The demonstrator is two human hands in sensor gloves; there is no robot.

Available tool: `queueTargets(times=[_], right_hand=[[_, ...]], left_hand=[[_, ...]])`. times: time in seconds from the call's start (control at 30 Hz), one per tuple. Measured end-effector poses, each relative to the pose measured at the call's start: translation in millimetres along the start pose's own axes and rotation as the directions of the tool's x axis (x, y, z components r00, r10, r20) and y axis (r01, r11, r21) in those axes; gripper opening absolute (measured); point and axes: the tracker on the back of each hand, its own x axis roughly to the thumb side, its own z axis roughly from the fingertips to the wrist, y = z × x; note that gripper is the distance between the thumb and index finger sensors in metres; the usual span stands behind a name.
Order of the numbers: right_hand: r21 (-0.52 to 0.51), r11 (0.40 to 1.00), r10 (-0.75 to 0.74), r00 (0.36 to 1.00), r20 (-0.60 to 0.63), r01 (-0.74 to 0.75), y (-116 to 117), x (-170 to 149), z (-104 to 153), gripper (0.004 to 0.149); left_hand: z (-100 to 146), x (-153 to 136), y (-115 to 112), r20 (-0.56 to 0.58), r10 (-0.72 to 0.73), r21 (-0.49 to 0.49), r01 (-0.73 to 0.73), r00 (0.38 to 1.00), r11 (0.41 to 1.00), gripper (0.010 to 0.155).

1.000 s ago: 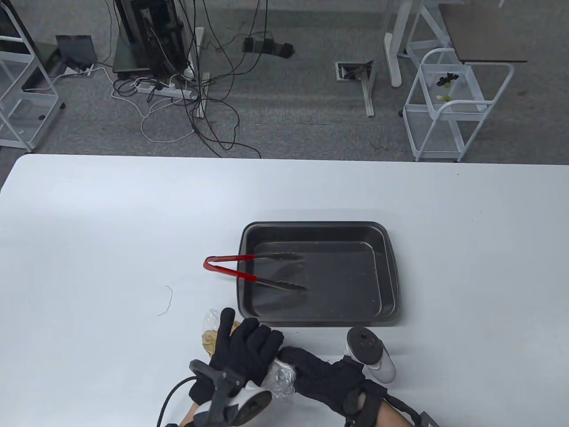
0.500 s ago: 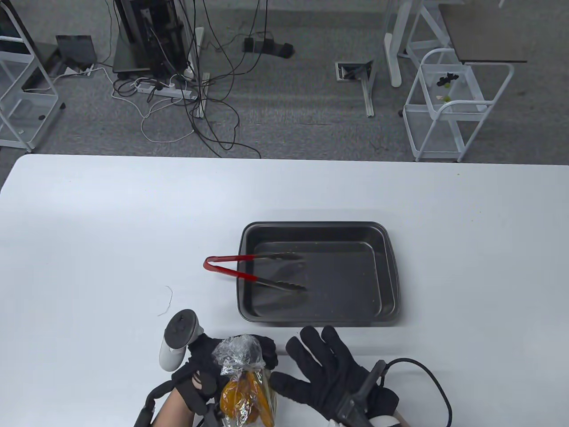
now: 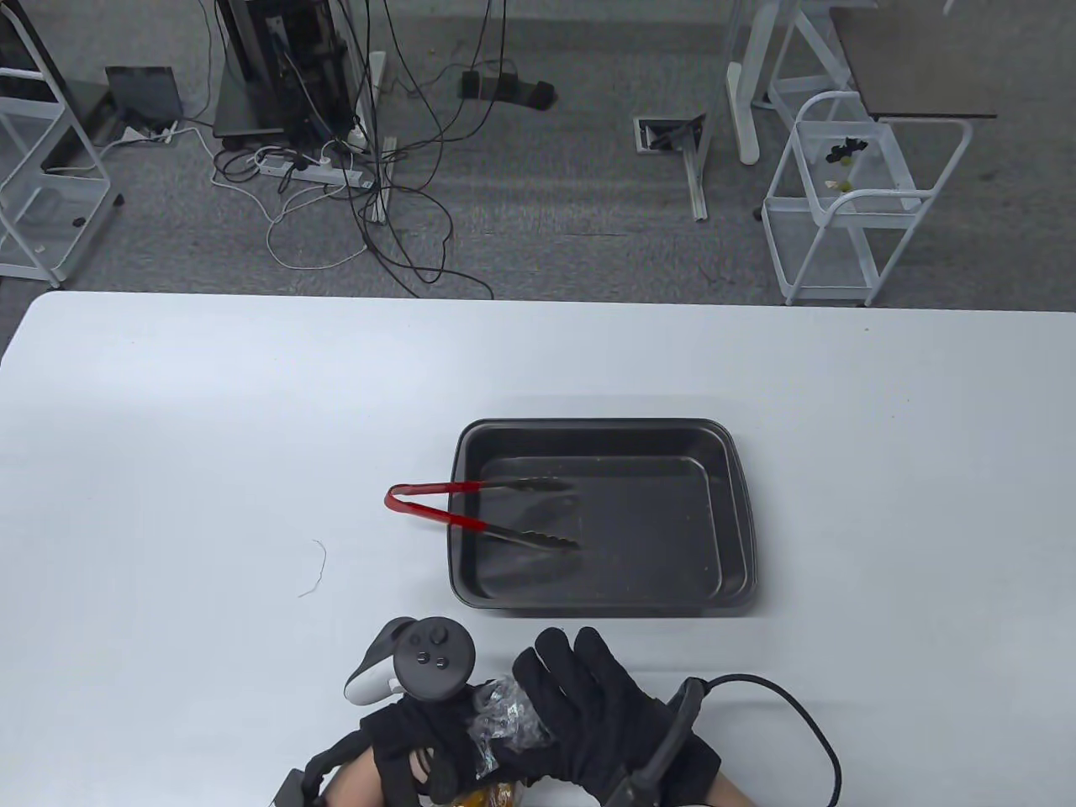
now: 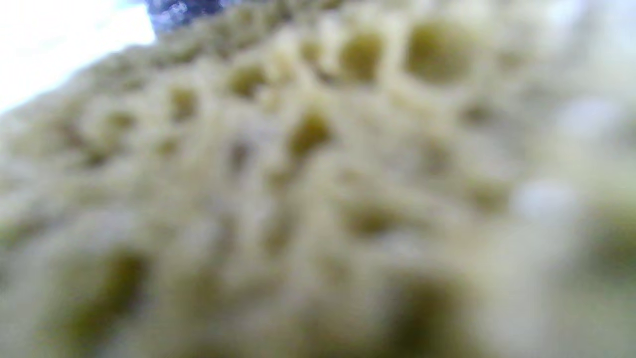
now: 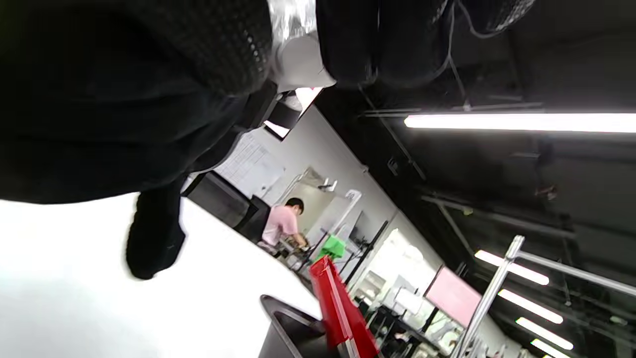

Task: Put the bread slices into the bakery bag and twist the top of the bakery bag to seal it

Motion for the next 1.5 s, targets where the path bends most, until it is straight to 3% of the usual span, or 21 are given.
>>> queueTargets(times=[0.13, 0.23, 0.27, 0.3, 0.4, 0.43, 0.53, 0.63, 0.7, 0.77, 0.83, 0.93, 1.0, 1.07, 1.1, 1.13, 1.17, 1.2, 1.3, 1.4, 1.5], right_hand=[[0.013, 1.000, 0.005, 0.996, -0.089, -0.004, -5, 3, -6, 0.045], [0.198, 0.977, -0.031, 0.976, -0.216, 0.075, 0, -4, -12, 0.044], [0.231, 0.965, -0.057, 0.961, -0.270, 0.122, 3, -7, -13, 0.044], [0.270, 0.939, -0.112, 0.931, -0.349, 0.214, 7, -14, -14, 0.045], [0.280, 0.799, -0.315, 0.768, -0.557, 0.532, 21, -31, -11, 0.043], [0.293, 0.732, -0.363, 0.716, -0.597, 0.616, 26, -35, -8, 0.043], [0.168, 0.399, -0.539, 0.378, -0.753, 0.901, 50, -50, 8, 0.044], [-0.120, -0.244, -0.556, -0.240, -0.796, 0.962, 81, -53, 30, 0.045], [-0.277, -0.703, -0.385, -0.678, -0.626, 0.655, 105, -36, 44, 0.046], [-0.269, -0.819, -0.280, -0.762, -0.584, 0.507, 113, -24, 49, 0.046], [-0.245, -0.791, -0.315, -0.716, -0.623, 0.561, 117, -24, 51, 0.046], [-0.238, -0.632, -0.459, -0.604, -0.652, 0.737, 109, -41, 50, 0.061], [-0.244, -0.522, -0.566, -0.546, -0.617, 0.817, 98, -53, 49, 0.071], [-0.239, -0.293, -0.745, -0.378, -0.549, 0.926, 73, -63, 44, 0.078], [-0.216, -0.182, -0.800, -0.272, -0.535, 0.959, 64, -64, 41, 0.080], [-0.081, 0.095, -0.864, 0.042, -0.502, 0.992, 46, -65, 36, 0.083], [-0.026, 0.199, -0.859, 0.162, -0.486, 0.980, 40, -65, 34, 0.084], [0.108, 0.493, -0.748, 0.484, -0.453, 0.863, 25, -60, 29, 0.086], [0.231, 0.885, -0.355, 0.907, -0.227, 0.405, 8, -40, 20, 0.087], [0.197, 0.979, -0.040, 0.999, -0.036, 0.047, 2, -14, 11, 0.090], [0.106, 0.991, 0.093, 0.994, -0.052, -0.087, 1, -7, 5, 0.091]], left_hand=[[1, 1, 1, -0.058, -0.042, 0.032, 0.044, 0.997, 0.999, 0.053], [14, 19, 6, -0.165, -0.274, 0.272, 0.311, 0.947, 0.910, 0.052], [19, 28, 6, -0.217, -0.421, 0.383, 0.473, 0.881, 0.793, 0.051], [25, 43, 0, -0.320, -0.569, 0.487, 0.647, 0.758, 0.587, 0.052], [20, 65, -29, -0.459, -0.780, 0.492, 0.853, 0.425, 0.175, 0.054], [16, 67, -35, -0.477, -0.810, 0.451, 0.886, 0.341, 0.107, 0.056], [8, 68, -50, -0.469, -0.863, 0.439, 0.897, 0.191, -0.040, 0.058], [7, 72, -62, -0.479, -0.876, 0.465, 0.861, 0.047, -0.208, 0.054], [8, 77, -67, -0.455, -0.890, 0.517, 0.822, 0.028, -0.238, 0.054], [5, 78, -72, -0.441, -0.898, 0.508, 0.822, -0.008, -0.257, 0.052], [1, 74, -72, -0.447, -0.894, 0.459, 0.848, -0.037, -0.265, 0.049], [4, 61, -50, -0.518, -0.854, 0.389, 0.905, 0.058, -0.174, 0.044], [11, 53, -30, -0.571, -0.798, 0.398, 0.915, 0.193, -0.064, 0.044], [23, 38, -5, -0.543, -0.695, 0.509, 0.843, 0.472, 0.175, 0.045], [27, 32, 3, -0.513, -0.644, 0.542, 0.796, 0.567, 0.270, 0.045], [34, 21, 14, -0.448, -0.560, 0.600, 0.699, 0.697, 0.389, 0.045], [38, 14, 21, -0.406, -0.499, 0.636, 0.629, 0.766, 0.447, 0.045], [44, 4, 30, -0.316, -0.399, 0.688, 0.498, 0.861, 0.528, 0.045], [51, -18, 46, -0.051, -0.097, 0.692, 0.105, 0.994, 0.714, 0.045], [41, -32, 47, 0.177, 0.192, 0.450, -0.252, 0.965, 0.856, 0.045], [28, -33, 39, 0.212, 0.287, 0.208, -0.331, 0.934, 0.921, 0.045]])
